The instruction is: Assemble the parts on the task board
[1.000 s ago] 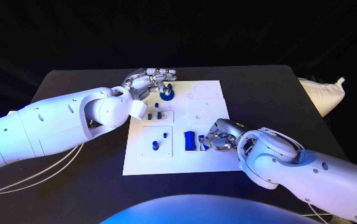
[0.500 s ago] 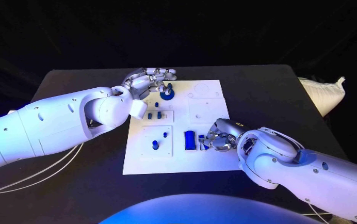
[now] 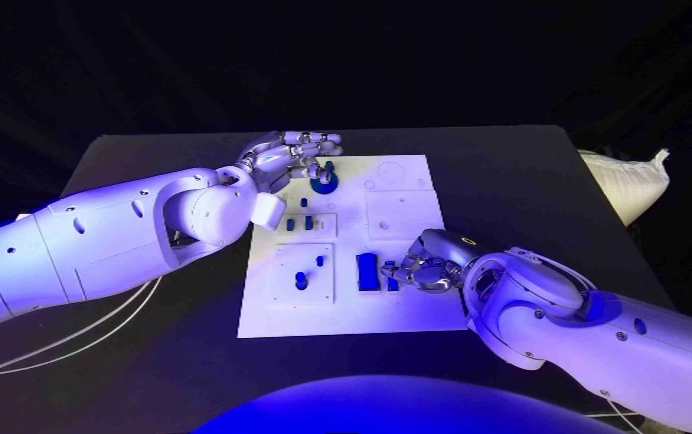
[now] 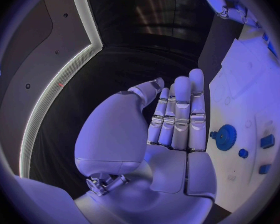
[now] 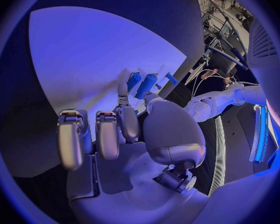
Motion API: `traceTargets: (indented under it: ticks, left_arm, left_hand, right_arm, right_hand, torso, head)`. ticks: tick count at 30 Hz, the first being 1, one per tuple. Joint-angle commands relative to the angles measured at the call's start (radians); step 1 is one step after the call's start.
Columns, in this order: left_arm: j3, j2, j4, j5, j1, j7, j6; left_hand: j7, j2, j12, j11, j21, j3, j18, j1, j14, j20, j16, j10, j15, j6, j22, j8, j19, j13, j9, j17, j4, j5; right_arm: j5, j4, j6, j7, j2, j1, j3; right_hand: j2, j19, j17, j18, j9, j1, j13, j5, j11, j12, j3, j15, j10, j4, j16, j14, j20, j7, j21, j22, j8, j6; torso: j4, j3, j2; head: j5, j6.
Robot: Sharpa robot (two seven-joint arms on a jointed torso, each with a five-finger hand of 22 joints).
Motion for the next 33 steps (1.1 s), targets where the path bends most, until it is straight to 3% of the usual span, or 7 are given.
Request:
traceTargets:
  ticks: [1,5,13,22,27,33]
  left_arm:
    - [0.001,0.000,0.001,-0.003,-0.001,0.002,0.021]
    - [0.001,-0.001,0.002,-0.003,-0.001,0.001,0.021]
    - [0.001,-0.003,0.000,-0.003,-0.001,0.001,0.021]
    - [0.001,0.001,-0.003,-0.003,-0.001,0.000,0.024]
    - [0.001,0.003,-0.003,-0.003,-0.001,0.000,0.024]
    - [0.001,0.005,-0.003,-0.003,-0.001,0.000,0.026]
  left_hand:
    - [0.000,0.005,0.003,0.001,-0.004,-0.004,0.010,-0.006,-0.007,0.005,0.004,-0.007,0.000,-0.009,-0.002,0.005,0.000,-0.001,0.000,-0.001,-0.002,0.005]
    - [0.000,0.005,0.003,0.001,-0.004,-0.004,0.010,-0.006,-0.007,0.005,0.004,-0.007,0.000,-0.009,-0.002,0.005,0.000,-0.001,0.000,-0.001,-0.002,0.005]
    - [0.000,0.005,0.003,0.001,-0.004,-0.004,0.010,-0.006,-0.007,0.005,0.004,-0.007,0.000,-0.009,-0.002,0.005,0.000,-0.001,0.000,-0.001,-0.002,0.005]
    - [0.000,0.006,0.005,0.001,-0.005,-0.005,0.010,-0.007,-0.008,0.005,0.004,-0.009,0.000,-0.010,-0.002,0.005,-0.001,-0.001,0.000,-0.002,-0.002,0.006]
    - [0.000,0.006,0.005,0.001,-0.005,-0.005,0.010,-0.007,-0.008,0.005,0.004,-0.009,0.000,-0.010,-0.002,0.005,-0.001,-0.001,0.000,-0.002,-0.002,0.006]
    - [0.000,0.006,0.005,0.001,-0.005,-0.005,0.010,-0.007,-0.008,0.005,0.004,-0.009,0.000,-0.010,-0.002,0.005,-0.001,-0.001,0.000,-0.002,-0.002,0.006]
  right_arm:
    - [-0.018,0.009,-0.002,0.009,-0.011,-0.001,0.000]
    - [-0.007,0.020,0.009,0.017,-0.030,-0.002,0.000]
    - [-0.022,0.037,0.020,0.034,-0.056,-0.006,0.000]
    - [-0.026,0.026,0.021,0.032,-0.050,-0.007,0.000]
    - [-0.026,0.012,0.021,0.027,-0.039,-0.007,0.000]
    - [-0.027,-0.011,0.038,0.022,-0.026,-0.008,0.000]
  right_hand:
    - [-0.005,0.056,0.174,-0.010,0.003,0.045,0.061,-0.029,-0.004,-0.003,-0.016,-0.008,0.014,-0.008,0.007,0.087,-0.005,-0.002,0.004,0.204,-0.005,0.002]
    - [-0.016,0.055,0.171,-0.009,0.008,0.108,0.060,-0.094,-0.003,-0.006,-0.047,-0.007,0.012,-0.029,0.005,0.086,-0.005,0.000,0.003,0.203,-0.008,-0.001]
    - [-0.020,0.053,0.168,-0.008,0.015,0.177,0.063,-0.172,0.000,-0.003,-0.099,-0.005,0.011,-0.046,0.002,0.085,-0.002,0.002,-0.001,0.201,-0.010,-0.003]
    - [-0.007,0.053,0.168,-0.008,0.017,0.186,0.067,-0.185,0.000,0.003,-0.113,-0.005,0.012,-0.041,0.002,0.086,-0.002,0.002,-0.001,0.201,-0.010,-0.001]
    - [0.002,0.053,0.168,-0.008,0.018,0.186,0.073,-0.185,-0.001,0.013,-0.120,-0.005,0.014,-0.035,0.002,0.086,-0.002,0.001,-0.001,0.201,-0.008,0.003]
    - [0.008,0.053,0.169,-0.009,0.020,0.190,0.075,-0.183,-0.002,0.014,-0.125,-0.005,0.015,-0.033,0.002,0.086,-0.002,0.000,0.000,0.202,-0.007,0.005]
  torso:
    - [-0.0008,-0.0003,0.000]
    - [-0.0003,-0.0003,0.001]
    - [-0.0003,0.0001,0.000]
    - [0.0005,-0.0010,0.000]
    - [-0.0024,-0.0007,0.001]
    - [0.0021,-0.0010,0.000]
  head:
    - [0.001,0.001]
    - [0.002,0.001]
    - [0.004,0.001]
    - [0.000,0.002]
    - [-0.001,0.003]
    - [-0.006,0.001]
